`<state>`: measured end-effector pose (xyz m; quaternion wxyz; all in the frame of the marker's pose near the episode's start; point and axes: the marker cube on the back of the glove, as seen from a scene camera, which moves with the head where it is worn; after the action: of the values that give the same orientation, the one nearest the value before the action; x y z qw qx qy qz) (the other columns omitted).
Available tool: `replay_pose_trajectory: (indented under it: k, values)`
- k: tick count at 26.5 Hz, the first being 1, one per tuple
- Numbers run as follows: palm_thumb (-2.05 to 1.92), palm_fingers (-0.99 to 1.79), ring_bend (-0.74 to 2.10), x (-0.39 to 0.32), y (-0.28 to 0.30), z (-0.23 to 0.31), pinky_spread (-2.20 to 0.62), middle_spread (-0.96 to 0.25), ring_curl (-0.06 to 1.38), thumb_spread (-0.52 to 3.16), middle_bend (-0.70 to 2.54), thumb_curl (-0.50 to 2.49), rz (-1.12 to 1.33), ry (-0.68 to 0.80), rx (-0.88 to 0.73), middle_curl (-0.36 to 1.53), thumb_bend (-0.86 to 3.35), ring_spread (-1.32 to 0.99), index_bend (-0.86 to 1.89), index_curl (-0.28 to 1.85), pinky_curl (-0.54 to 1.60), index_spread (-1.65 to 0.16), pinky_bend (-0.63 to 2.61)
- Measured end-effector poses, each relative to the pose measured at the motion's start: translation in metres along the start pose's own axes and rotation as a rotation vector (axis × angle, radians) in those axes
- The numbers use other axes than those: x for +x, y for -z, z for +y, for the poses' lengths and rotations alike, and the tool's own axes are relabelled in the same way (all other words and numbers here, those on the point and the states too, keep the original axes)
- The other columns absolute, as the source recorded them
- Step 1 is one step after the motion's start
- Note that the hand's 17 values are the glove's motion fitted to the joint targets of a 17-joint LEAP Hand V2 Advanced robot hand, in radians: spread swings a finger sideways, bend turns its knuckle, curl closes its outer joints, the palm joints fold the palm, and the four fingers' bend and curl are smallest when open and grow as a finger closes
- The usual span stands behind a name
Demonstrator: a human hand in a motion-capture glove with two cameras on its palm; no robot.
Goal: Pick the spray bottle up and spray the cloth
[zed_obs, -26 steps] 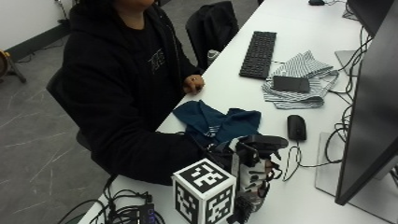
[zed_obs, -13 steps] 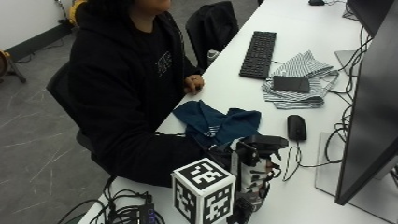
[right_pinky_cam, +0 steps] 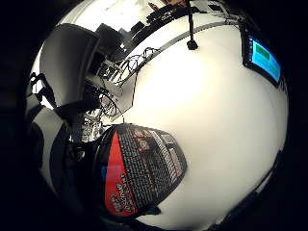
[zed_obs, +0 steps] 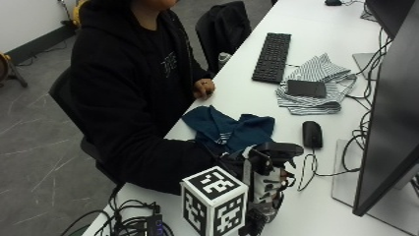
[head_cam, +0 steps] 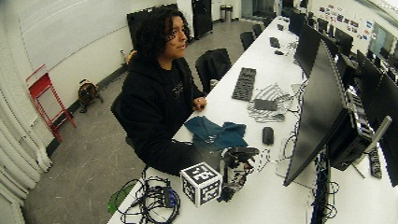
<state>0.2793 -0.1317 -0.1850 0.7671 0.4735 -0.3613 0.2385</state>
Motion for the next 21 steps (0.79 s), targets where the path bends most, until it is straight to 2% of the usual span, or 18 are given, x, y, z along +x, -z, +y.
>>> replay_pose_trajectory:
  k: [7,10,14,21]
  values:
    - [0.95,1.39,0.71,-0.007,0.004,0.009,-0.33,-0.21,0.49,0.41,0.7,0.73,-0.026,0.004,-0.065,0.57,-0.02,-0.24,0.33,0.54,0.43,-0.3,0.46]
    - [0.95,1.38,0.71,-0.022,0.009,0.026,-0.33,-0.21,0.49,0.41,0.7,0.74,-0.022,0.01,-0.142,0.57,-0.02,-0.24,0.32,0.55,0.43,-0.29,0.47]
    - [0.96,1.37,0.71,-0.058,0.017,0.056,-0.32,-0.2,0.49,0.41,0.7,0.76,0.048,0.016,-0.366,0.57,-0.02,-0.23,0.32,0.56,0.43,-0.29,0.47]
    - [0.97,1.37,0.71,-0.112,0.018,0.116,-0.31,-0.2,0.49,0.4,0.7,0.78,0.417,-0.031,-0.841,0.57,-0.02,-0.23,0.33,0.58,0.43,-0.28,0.47]
